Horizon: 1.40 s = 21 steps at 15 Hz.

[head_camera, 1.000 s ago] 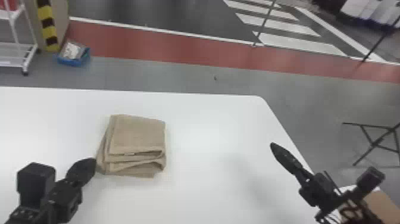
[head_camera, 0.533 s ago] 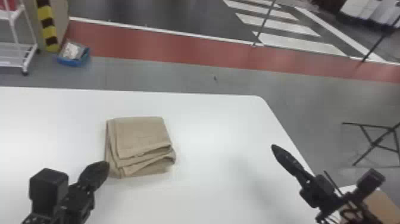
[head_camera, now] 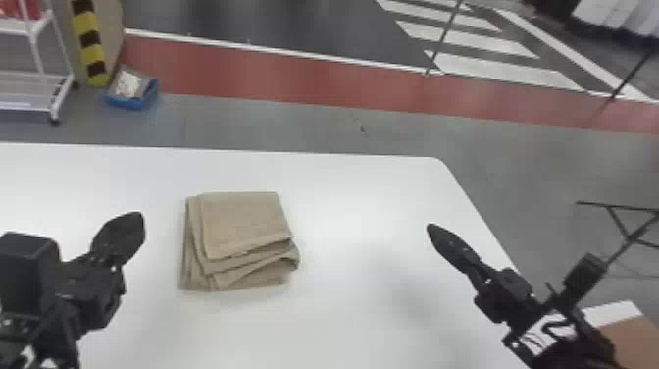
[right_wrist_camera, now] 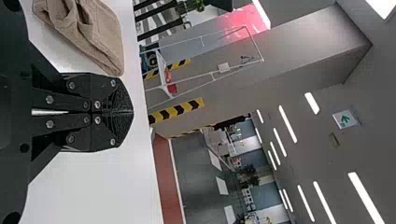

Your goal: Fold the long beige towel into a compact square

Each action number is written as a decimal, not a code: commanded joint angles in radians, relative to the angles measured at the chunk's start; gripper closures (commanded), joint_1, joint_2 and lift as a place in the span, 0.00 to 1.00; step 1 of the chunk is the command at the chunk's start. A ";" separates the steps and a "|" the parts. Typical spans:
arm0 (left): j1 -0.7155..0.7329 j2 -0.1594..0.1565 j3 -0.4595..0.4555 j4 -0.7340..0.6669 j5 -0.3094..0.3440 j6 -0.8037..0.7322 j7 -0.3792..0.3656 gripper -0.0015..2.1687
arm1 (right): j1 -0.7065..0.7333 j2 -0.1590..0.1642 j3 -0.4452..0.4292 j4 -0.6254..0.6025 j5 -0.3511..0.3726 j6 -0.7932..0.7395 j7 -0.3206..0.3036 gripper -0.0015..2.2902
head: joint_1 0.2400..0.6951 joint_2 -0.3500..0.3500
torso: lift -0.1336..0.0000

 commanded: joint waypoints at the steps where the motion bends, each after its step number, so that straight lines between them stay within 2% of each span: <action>1: 0.000 -0.004 0.005 -0.013 0.008 0.000 0.001 0.70 | -0.029 -0.001 0.051 -0.014 0.037 -0.003 -0.038 0.72 | 1.00 0.09 | 0.07; 2: -0.003 -0.009 0.005 -0.017 0.011 0.000 0.003 0.52 | -0.040 0.003 0.084 -0.028 0.053 -0.003 -0.090 0.71 | 1.00 0.10 | 0.07; 3: -0.011 -0.017 0.000 -0.019 0.014 0.003 0.003 0.25 | -0.048 0.003 0.111 -0.036 0.060 -0.012 -0.153 0.62 | 1.00 0.11 | 0.07; 4: -0.030 -0.027 -0.008 -0.022 0.012 0.021 0.004 0.02 | -0.059 0.004 0.145 -0.051 0.085 -0.018 -0.241 0.34 | 1.00 0.13 | 0.07; 5: -0.054 -0.034 -0.015 -0.022 0.006 0.043 0.013 0.01 | -0.065 0.007 0.165 -0.068 0.100 -0.006 -0.301 0.10 | 1.00 0.13 | 0.07; 6: -0.080 -0.049 -0.026 -0.022 -0.009 0.067 0.027 0.01 | -0.071 0.021 0.185 -0.103 0.111 0.031 -0.370 0.00 | 1.00 0.14 | 0.07; 7: -0.110 -0.066 -0.037 -0.020 -0.040 0.067 0.052 0.01 | -0.071 0.029 0.214 -0.137 0.122 0.071 -0.422 0.00 | 1.00 0.14 | 0.07; 9: -0.155 -0.093 -0.031 -0.017 -0.080 0.153 0.043 0.01 | -0.078 0.059 0.278 -0.197 0.183 0.126 -0.488 0.01 | 1.00 0.15 | 0.07; 11: -0.169 -0.135 -0.035 -0.002 -0.153 0.159 0.067 0.01 | -0.089 0.111 0.340 -0.253 0.263 0.203 -0.498 0.02 | 1.00 0.20 | 0.07; 14: -0.170 -0.156 -0.017 0.006 -0.158 0.083 0.158 0.01 | -0.089 0.114 0.400 -0.296 0.336 0.258 -0.483 0.02 | 1.00 0.29 | 0.07; 15: -0.158 -0.156 -0.009 0.018 -0.158 -0.025 0.199 0.01 | -0.089 0.114 0.407 -0.309 0.350 0.261 -0.474 0.02 | 1.00 0.31 | 0.07; 16: -0.142 -0.153 0.000 0.024 -0.158 -0.101 0.213 0.01 | -0.083 0.114 0.403 -0.310 0.359 0.258 -0.448 0.02 | 1.00 0.36 | 0.07; 18: -0.126 -0.138 0.009 0.069 -0.181 -0.304 0.231 0.01 | -0.062 0.114 0.386 -0.306 0.343 0.212 -0.400 0.03 | 1.00 0.40 | 0.07; 20: -0.116 -0.110 0.026 0.102 -0.164 -0.408 0.241 0.01 | -0.046 0.114 0.366 -0.287 0.341 0.126 -0.394 0.03 | 0.99 0.43 | 0.07; 21: -0.110 -0.093 0.034 0.110 -0.149 -0.411 0.247 0.01 | -0.045 0.114 0.346 -0.266 0.324 0.065 -0.388 0.03 | 0.98 0.43 | 0.07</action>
